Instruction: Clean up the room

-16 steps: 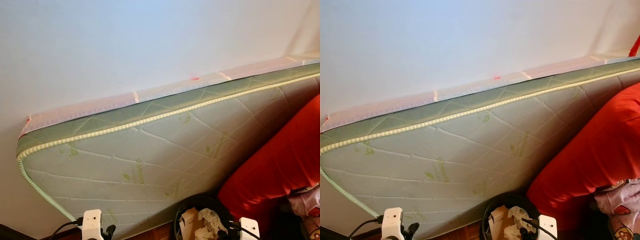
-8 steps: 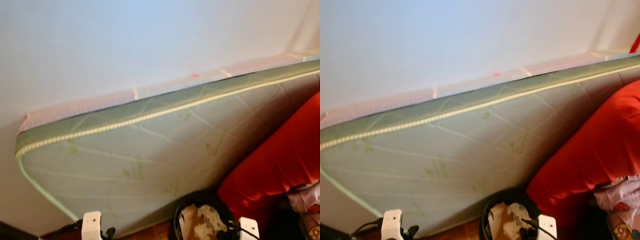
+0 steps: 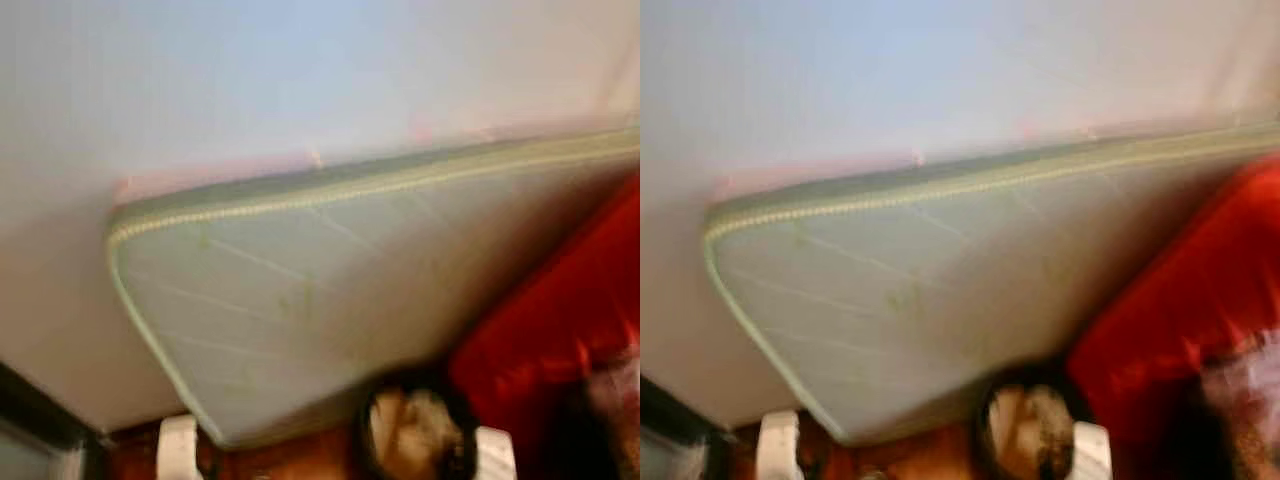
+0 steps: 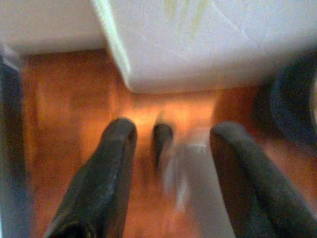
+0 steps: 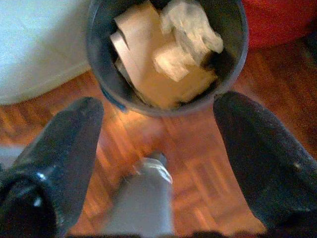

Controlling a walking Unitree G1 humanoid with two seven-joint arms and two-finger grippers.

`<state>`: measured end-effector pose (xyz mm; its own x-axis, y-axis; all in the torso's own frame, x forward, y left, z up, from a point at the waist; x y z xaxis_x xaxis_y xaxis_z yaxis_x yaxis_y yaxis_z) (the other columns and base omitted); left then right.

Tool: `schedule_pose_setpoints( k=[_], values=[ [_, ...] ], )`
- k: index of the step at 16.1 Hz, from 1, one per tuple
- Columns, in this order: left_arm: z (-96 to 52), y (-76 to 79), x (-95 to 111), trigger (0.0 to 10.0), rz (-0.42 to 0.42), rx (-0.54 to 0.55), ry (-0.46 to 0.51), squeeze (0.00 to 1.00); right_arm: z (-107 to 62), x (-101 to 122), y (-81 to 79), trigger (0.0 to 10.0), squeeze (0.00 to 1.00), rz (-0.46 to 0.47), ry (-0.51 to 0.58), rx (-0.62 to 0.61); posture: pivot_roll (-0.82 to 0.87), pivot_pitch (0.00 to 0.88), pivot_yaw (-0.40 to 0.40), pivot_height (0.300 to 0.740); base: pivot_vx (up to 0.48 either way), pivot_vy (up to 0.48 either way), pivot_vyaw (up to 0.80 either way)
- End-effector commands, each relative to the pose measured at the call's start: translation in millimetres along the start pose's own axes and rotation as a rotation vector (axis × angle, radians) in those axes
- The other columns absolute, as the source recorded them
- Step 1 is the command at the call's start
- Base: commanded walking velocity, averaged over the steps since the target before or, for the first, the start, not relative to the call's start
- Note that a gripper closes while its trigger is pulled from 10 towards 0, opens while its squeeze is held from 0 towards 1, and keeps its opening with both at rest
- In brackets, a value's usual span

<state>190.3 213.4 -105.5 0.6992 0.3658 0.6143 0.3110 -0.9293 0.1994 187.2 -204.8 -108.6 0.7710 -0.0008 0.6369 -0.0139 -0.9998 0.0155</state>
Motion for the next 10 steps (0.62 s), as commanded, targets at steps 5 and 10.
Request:
schedule_pose_setpoints(
  k=[5, 10],
  values=[
    [2.0, 1.0, 8.6, 10.0, 0.014, -0.002, 0.016, 0.0, -1.8, -10.3, -3.8, 10.0, 0.0, 0.007, -0.035, 0.007, 0.12, 0.049, -0.03, 0.74, -0.158, 0.0, 0.0],
    [2.9, 3.9, 8.2, 10.0, 0.007, -0.001, 0.011, 0.0, -1.2, -7.4, -2.2, 10.0, 0.0, 0.007, -0.029, 0.009, 0.13, 0.047, -0.055, 0.74, 0.0, 0.0, 0.0]
  ],
)
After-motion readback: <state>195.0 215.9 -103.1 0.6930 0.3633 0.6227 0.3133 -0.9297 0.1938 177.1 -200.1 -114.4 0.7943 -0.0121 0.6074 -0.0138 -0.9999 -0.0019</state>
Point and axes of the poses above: a point about 5 cm out from each wrist's last joint towards the gripper, its own z axis pointing out of the wrist towards the gripper, its own x axis along the axis of the wrist's last joint, y = z × x, the point moved 3 cm from there along z, pointing out of the wrist towards the gripper, and after that the axes turned 13 degrees about -z, right-handed, at the moved point
